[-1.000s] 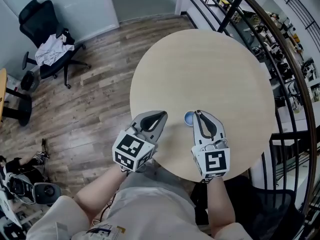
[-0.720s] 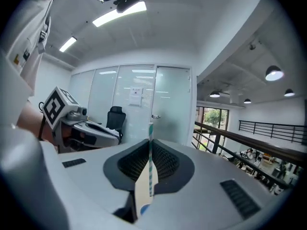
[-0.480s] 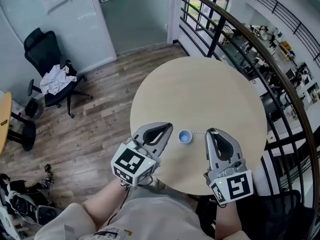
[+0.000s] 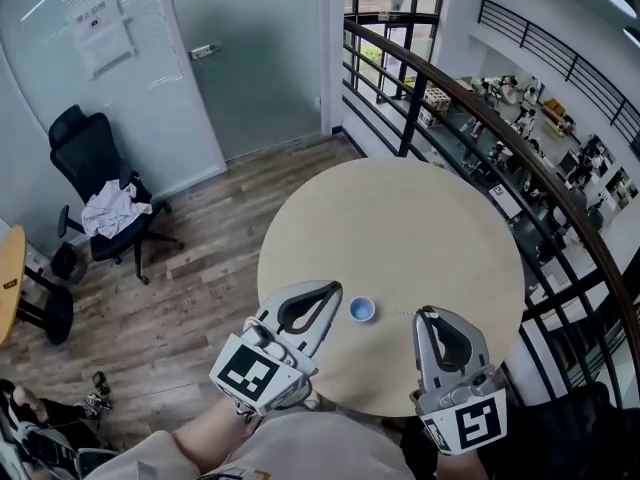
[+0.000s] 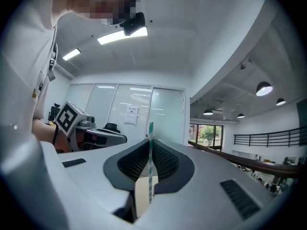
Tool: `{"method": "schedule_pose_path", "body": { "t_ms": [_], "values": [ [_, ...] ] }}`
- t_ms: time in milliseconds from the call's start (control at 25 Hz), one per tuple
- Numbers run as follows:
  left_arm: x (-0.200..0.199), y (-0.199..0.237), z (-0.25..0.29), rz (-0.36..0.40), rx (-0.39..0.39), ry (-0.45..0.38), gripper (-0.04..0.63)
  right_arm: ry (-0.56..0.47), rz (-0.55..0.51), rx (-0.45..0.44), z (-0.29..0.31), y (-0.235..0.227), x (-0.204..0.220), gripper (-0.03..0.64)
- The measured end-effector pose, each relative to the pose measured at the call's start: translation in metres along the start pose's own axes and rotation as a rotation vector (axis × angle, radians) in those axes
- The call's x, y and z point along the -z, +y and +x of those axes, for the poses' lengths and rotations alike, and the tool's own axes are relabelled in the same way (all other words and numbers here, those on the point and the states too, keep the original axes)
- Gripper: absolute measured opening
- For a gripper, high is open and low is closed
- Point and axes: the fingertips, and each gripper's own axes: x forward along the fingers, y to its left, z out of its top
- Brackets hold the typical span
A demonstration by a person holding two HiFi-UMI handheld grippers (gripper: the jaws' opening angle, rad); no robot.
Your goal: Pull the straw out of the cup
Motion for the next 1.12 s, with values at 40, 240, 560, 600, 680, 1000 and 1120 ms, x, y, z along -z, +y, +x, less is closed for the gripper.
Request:
{"method": "schedule_pose_path", "body": {
  "t_ms": [40, 240, 560, 600, 680, 1000, 1120],
  "values": [
    [-0.001, -0.002, -0.001, 0.014, 0.001, -0.004, 0.013, 0.005, 0.006, 0.003, -0.002, 0.001, 0.003, 0.034],
    [0.002, -0.019, -0.009, 0.046, 0.017, -0.036, 0.012, 0.045, 0.059, 0.018, -0.014, 0.004, 0.018, 0.034],
    [0.024, -0.034, -0.012, 0.131, 0.02, 0.025, 0.012, 0.085, 0.087, 0.034, -0.025, 0.0, 0.031, 0.032],
    [0.023, -0.034, -0.013, 0.135, 0.02, 0.024, 0.012, 0.09, 0.066, 0.037, -0.025, 0.0, 0.031, 0.032],
    [0.021, -0.033, -0.013, 0.127, 0.021, 0.018, 0.012, 0.093, 0.035, 0.036, -0.022, 0.001, 0.029, 0.032],
    [0.024, -0.028, -0.017, 0.098, 0.009, 0.031, 0.012, 0.071, 0.044, 0.019, -0.019, 0.006, 0.028, 0.031],
    [0.021, -0.025, -0.019, 0.102, 0.004, 0.032, 0.012, 0.061, 0.04, 0.013, -0.018, 0.008, 0.023, 0.031]
  ]
}}
